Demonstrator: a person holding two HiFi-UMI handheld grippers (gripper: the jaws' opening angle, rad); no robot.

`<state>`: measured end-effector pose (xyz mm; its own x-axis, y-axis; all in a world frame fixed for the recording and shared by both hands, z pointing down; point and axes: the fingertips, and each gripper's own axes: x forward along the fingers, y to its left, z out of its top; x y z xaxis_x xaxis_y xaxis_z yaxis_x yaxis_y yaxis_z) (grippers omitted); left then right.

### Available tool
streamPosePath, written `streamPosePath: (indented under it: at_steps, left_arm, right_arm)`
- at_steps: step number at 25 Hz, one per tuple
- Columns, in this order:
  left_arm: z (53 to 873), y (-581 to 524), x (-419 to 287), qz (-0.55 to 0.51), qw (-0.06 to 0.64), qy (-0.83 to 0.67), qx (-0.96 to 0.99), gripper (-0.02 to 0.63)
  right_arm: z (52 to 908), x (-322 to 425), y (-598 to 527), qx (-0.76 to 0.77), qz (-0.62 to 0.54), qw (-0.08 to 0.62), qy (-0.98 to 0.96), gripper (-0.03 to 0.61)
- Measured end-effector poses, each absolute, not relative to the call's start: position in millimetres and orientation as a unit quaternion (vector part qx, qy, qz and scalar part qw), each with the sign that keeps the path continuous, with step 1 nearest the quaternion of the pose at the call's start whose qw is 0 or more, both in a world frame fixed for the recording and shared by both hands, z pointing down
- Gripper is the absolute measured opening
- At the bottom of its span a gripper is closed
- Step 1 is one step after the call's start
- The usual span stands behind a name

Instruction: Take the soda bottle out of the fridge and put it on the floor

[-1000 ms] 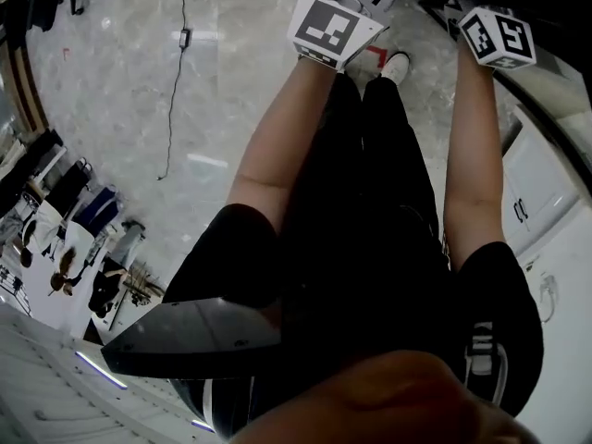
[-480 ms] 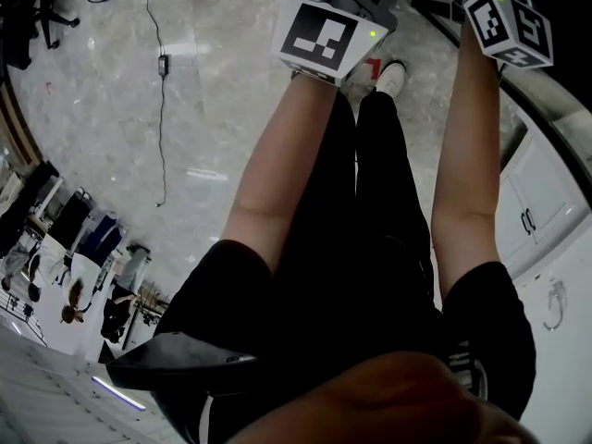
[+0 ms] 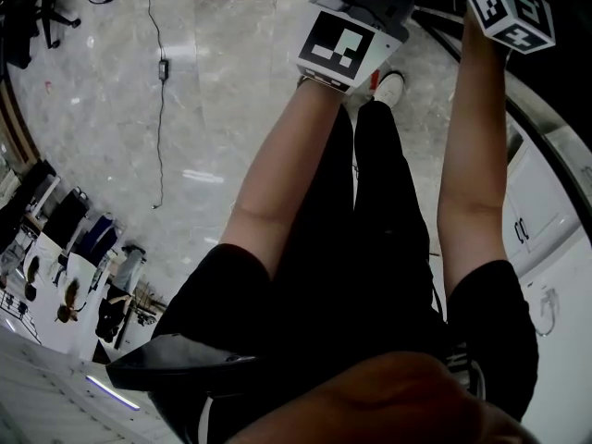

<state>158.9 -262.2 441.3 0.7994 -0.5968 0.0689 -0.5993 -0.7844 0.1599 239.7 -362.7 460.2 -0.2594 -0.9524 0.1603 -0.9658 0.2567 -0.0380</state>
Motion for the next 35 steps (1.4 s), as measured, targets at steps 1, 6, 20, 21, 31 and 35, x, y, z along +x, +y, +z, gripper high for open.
streamPosePath:
  at_steps: [1, 6, 20, 21, 31, 35]
  left_arm:
    - [442, -262, 158, 0.007, 0.089, -0.317, 0.944, -0.002]
    - [446, -261, 153, 0.01, 0.09, -0.317, 0.944, -0.002]
    - [445, -235, 129, -0.004, 0.084, -0.343, 0.935, -0.002]
    - [446, -232, 126, -0.004, 0.086, -0.345, 0.934, -0.002]
    - [453, -192, 82, -0.039, 0.095, -0.365, 0.925, -0.002]
    - [479, -182, 45, -0.037, 0.113, -0.391, 0.913, -0.002]
  right_arm:
    - [461, 237, -366, 0.604, 0.064, 0.053, -0.793, 0.344]
    - [470, 238, -375, 0.613, 0.053, 0.067, -0.785, 0.324]
    - [444, 206, -317, 0.562, 0.036, 0.037, -0.826, 0.319]
    - [442, 201, -309, 0.554, 0.033, 0.036, -0.831, 0.319]
    - [437, 140, -228, 0.47, 0.027, 0.017, -0.882, 0.319]
    - [464, 102, -207, 0.435, 0.041, 0.02, -0.9, 0.319]
